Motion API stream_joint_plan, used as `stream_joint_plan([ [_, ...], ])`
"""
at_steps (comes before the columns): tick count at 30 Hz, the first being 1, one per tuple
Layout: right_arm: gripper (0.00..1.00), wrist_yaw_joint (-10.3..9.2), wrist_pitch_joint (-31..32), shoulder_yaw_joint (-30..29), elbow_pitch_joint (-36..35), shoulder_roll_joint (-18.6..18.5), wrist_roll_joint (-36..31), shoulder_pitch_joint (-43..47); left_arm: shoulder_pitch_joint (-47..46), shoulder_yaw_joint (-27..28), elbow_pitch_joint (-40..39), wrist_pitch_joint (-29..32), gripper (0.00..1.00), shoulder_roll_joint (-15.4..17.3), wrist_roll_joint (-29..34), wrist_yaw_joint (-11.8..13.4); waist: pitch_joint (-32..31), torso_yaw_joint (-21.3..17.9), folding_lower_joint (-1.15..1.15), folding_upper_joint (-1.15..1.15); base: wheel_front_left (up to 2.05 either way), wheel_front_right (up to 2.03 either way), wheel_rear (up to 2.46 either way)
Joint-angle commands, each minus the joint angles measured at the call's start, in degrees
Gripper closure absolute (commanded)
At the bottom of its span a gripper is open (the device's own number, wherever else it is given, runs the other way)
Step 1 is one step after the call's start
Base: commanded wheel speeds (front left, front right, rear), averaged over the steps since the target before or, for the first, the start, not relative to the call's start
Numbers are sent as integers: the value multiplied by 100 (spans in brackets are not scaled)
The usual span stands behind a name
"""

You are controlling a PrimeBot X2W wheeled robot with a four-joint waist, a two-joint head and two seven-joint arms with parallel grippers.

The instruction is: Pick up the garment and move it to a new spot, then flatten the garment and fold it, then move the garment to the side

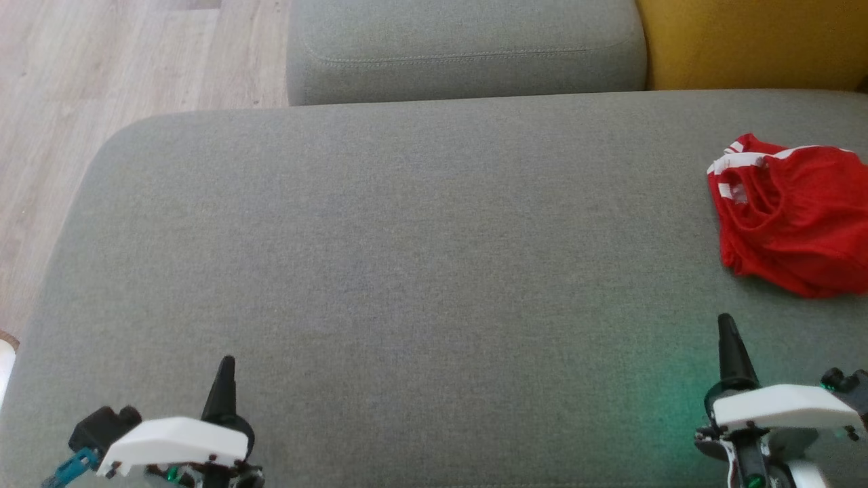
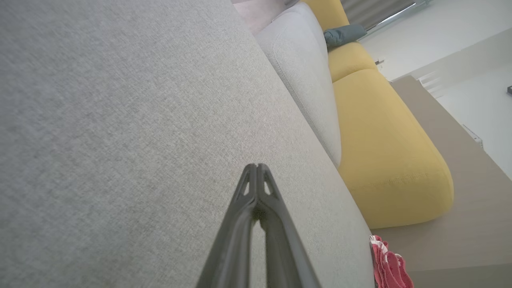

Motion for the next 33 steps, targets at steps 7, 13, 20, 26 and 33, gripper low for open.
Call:
stream_joint_plan([
  [7, 100, 24, 107, -24, -250, -30, 570, -345, -421, 266, -211, 137, 100, 46, -510, -143, 6, -6, 0, 0, 0, 0, 0],
  [13, 100, 26, 176, -71, -276, -30, 963, -375, -479, 365, -218, 237, 100, 45, -865, -218, 12, -11, 0, 0, 0, 0, 0],
  [20, 100, 28, 256, -126, -306, -31, 1422, -411, -547, 482, -226, 353, 100, 43, -1277, -305, 18, -17, 0, 0, 0, 0, 0],
  [26, 100, 29, 313, -165, -328, -31, 1749, -436, -596, 566, -232, 436, 100, 42, -1571, -367, 22, -21, 0, 0, 0, 0, 0],
  [33, 100, 31, 394, -220, -358, -32, 2208, -472, -663, 684, -240, 553, 100, 39, -1983, -454, 28, -27, 0, 0, 0, 0, 0],
])
